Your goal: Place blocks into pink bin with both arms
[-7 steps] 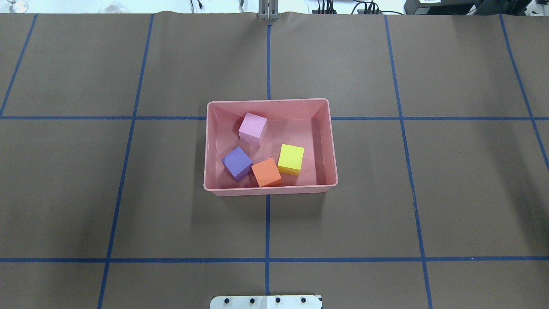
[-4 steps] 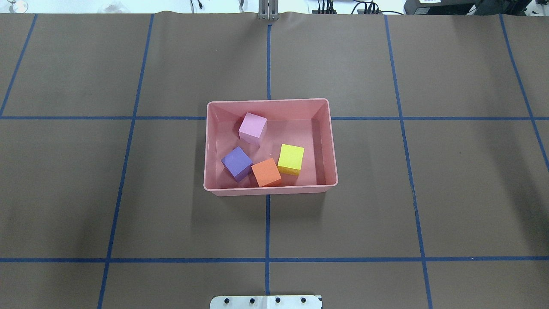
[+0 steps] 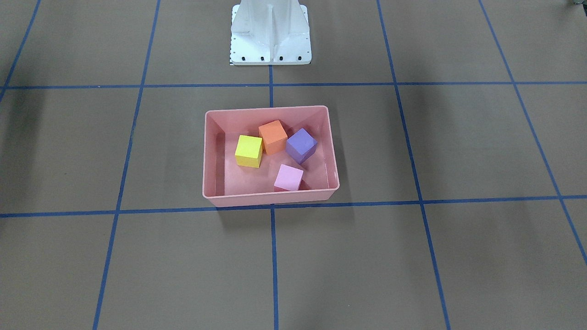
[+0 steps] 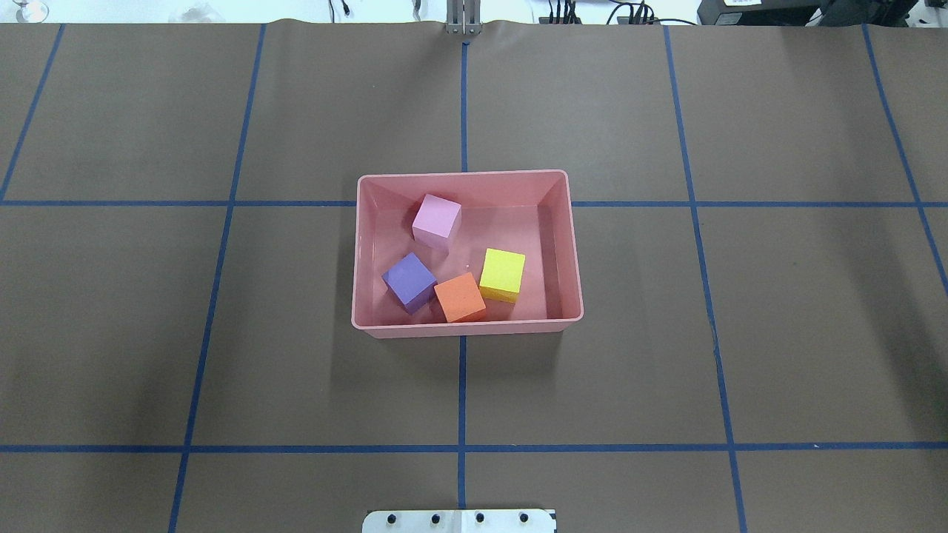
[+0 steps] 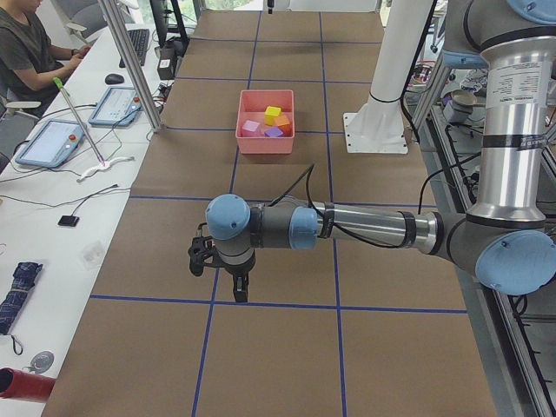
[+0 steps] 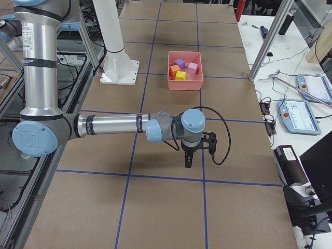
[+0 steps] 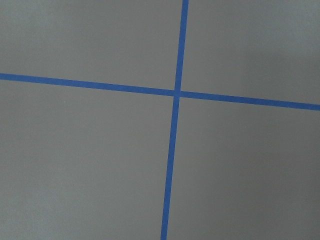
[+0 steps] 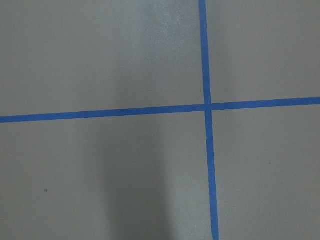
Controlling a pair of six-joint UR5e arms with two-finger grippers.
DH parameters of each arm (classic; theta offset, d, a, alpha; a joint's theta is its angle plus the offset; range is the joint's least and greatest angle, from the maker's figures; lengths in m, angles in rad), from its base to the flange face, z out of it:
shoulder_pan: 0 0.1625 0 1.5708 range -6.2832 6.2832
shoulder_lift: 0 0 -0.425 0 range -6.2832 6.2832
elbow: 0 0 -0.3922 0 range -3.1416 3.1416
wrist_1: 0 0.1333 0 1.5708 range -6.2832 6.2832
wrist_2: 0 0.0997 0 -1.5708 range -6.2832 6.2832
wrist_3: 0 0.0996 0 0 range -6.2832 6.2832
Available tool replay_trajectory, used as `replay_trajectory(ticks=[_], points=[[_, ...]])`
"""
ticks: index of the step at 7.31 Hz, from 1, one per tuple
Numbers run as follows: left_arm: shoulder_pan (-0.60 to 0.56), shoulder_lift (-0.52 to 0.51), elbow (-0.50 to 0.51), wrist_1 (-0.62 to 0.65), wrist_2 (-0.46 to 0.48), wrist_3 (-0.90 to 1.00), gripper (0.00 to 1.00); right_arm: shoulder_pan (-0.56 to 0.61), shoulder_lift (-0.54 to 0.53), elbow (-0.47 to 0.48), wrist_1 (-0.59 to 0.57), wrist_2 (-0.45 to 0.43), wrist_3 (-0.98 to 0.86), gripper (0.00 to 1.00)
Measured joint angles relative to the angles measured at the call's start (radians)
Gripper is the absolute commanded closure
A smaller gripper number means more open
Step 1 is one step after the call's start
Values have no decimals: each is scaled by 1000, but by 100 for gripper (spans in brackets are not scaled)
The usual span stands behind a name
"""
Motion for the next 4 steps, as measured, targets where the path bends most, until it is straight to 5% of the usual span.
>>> replay_trajectory(ticks=[4], points=[[1,-3,-6,-4,-1,0,0,0,1,2,1,-1,-1,0]])
